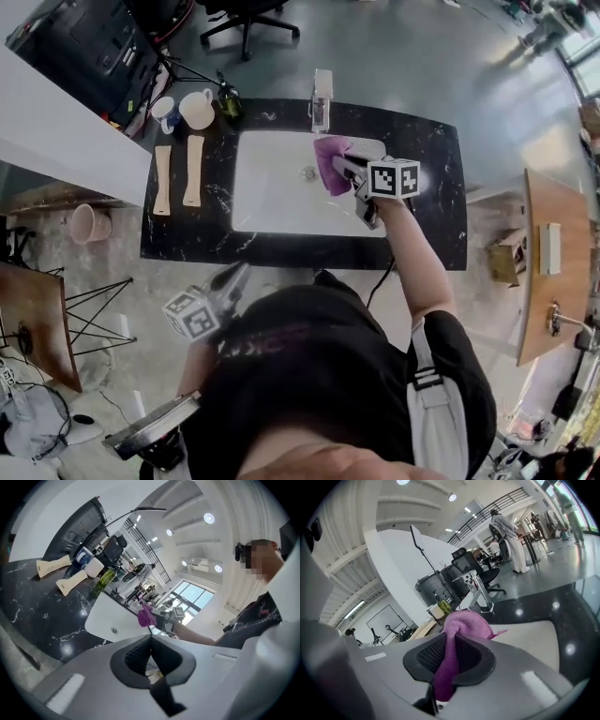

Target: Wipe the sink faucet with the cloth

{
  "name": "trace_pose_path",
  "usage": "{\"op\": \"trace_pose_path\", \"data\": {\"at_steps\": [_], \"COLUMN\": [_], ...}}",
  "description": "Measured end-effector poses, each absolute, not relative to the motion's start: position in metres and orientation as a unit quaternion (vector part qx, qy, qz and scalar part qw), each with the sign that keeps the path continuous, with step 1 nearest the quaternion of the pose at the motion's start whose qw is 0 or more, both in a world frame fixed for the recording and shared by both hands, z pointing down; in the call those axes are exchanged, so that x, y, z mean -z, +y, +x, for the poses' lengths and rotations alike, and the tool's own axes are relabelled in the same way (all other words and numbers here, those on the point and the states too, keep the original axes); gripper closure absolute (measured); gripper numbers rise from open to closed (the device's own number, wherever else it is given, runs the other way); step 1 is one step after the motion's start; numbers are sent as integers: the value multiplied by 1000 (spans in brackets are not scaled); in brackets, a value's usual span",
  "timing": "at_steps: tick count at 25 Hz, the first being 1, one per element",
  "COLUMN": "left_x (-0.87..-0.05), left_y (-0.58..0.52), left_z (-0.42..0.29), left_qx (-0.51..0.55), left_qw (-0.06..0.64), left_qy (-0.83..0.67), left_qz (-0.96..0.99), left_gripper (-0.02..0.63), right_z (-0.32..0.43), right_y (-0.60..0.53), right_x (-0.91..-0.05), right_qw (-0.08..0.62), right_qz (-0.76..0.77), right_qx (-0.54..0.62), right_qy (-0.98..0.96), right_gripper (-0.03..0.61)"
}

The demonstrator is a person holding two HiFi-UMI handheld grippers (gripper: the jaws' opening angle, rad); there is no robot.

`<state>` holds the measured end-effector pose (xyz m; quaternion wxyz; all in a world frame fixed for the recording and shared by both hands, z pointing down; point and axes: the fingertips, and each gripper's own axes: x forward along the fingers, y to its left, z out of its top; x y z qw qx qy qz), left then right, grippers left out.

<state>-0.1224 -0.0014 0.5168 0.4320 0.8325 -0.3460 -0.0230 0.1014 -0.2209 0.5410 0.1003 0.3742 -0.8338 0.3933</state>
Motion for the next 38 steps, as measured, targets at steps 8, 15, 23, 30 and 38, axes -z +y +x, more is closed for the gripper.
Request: {"op": "trace_pose_path", "data": {"at_steps": [8, 15, 23, 30, 38], "left_x": [-524, -533, -518, -513, -514], "left_y": [9, 42, 46, 42, 37], "left_z": [-90, -78, -72, -43, -28], "left_qx": [-10, -48, -33, -22, -24], "left_qw": [439, 451, 434, 429, 423], "left_qy": [-231, -163, -192, -212, -232], "left_qz": [869, 876, 880, 878, 876], "left_gripper": [614, 614, 614, 614, 614], "right_z": [194, 313, 358, 358, 366], "right_y": [-87, -32, -28, -30, -26], "right_x": [-542, -609, -646, -646, -577], "right_qw": [5, 5, 218, 210, 137], "right_qz": [466, 564, 625, 618, 640], "right_qx": [-440, -524, -425, -412, -327], "right_qy": [-768, -638, -617, -635, -682], "right_gripper": [513, 512, 506, 503, 421]}}
